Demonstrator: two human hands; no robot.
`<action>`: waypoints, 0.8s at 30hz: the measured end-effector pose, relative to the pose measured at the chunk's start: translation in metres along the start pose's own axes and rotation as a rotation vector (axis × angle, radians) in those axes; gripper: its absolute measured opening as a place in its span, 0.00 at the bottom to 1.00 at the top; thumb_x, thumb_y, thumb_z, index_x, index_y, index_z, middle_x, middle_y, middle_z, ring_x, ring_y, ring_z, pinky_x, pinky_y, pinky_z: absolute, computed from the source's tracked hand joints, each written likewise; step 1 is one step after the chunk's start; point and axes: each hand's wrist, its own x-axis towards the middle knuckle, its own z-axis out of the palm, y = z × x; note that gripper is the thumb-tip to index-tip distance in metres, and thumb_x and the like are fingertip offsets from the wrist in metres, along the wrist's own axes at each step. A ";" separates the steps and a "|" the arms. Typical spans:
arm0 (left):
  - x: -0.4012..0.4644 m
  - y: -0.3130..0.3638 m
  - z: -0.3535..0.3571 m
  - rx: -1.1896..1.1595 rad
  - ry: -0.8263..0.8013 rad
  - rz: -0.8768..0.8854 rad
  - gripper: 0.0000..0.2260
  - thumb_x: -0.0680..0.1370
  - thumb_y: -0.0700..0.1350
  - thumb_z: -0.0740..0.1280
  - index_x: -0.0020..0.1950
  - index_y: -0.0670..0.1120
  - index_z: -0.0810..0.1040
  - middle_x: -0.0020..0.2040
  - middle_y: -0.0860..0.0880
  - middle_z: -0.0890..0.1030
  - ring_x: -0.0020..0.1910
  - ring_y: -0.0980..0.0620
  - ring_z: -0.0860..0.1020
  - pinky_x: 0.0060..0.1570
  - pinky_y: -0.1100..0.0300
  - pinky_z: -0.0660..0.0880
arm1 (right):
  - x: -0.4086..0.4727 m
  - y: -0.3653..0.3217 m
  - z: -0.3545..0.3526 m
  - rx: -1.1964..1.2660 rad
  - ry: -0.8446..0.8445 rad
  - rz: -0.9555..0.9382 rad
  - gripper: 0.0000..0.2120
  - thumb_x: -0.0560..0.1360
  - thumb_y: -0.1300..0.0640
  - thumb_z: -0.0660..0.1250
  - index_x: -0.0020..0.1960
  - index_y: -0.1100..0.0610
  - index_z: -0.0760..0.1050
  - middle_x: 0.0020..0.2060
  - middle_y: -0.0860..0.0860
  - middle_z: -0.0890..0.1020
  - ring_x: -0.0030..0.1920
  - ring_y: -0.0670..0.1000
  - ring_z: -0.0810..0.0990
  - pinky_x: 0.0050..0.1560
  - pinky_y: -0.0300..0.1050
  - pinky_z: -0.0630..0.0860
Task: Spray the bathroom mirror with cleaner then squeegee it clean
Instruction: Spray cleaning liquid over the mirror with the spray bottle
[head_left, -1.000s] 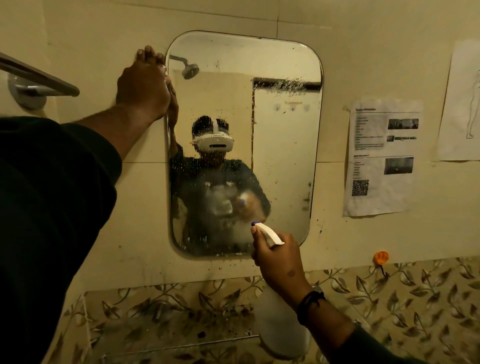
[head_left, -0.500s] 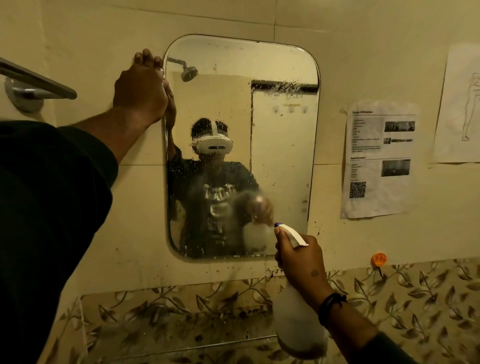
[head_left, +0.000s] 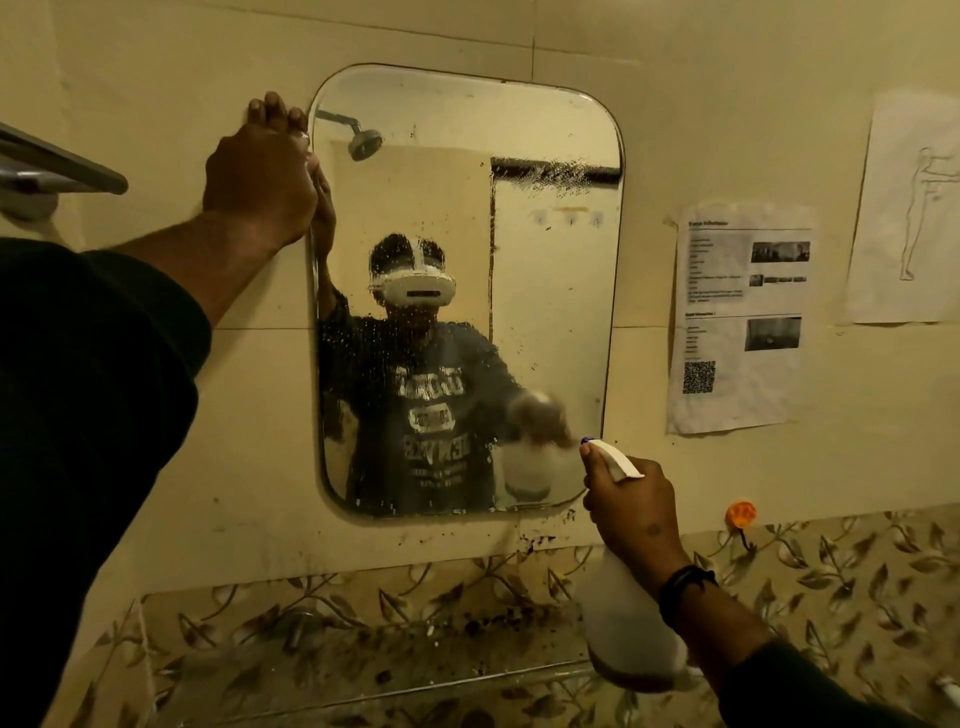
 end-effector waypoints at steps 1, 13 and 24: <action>0.000 0.000 0.000 0.007 0.000 0.003 0.15 0.84 0.43 0.57 0.65 0.36 0.75 0.65 0.33 0.74 0.65 0.33 0.73 0.63 0.39 0.72 | 0.002 0.001 -0.002 0.001 0.000 0.013 0.16 0.78 0.47 0.66 0.33 0.48 0.77 0.27 0.51 0.81 0.31 0.54 0.80 0.34 0.48 0.77; -0.002 0.001 -0.003 -0.002 0.009 0.005 0.14 0.83 0.42 0.57 0.63 0.36 0.76 0.63 0.32 0.75 0.63 0.31 0.73 0.60 0.38 0.72 | 0.019 0.017 -0.025 -0.094 0.060 0.077 0.18 0.77 0.45 0.65 0.40 0.58 0.81 0.32 0.58 0.82 0.37 0.62 0.81 0.43 0.61 0.80; -0.006 0.004 -0.007 -0.024 0.039 0.035 0.13 0.83 0.41 0.58 0.58 0.34 0.77 0.55 0.31 0.78 0.56 0.31 0.76 0.55 0.38 0.74 | 0.021 0.025 -0.034 -0.105 0.029 0.136 0.18 0.78 0.45 0.64 0.37 0.56 0.79 0.31 0.56 0.83 0.36 0.58 0.82 0.46 0.58 0.81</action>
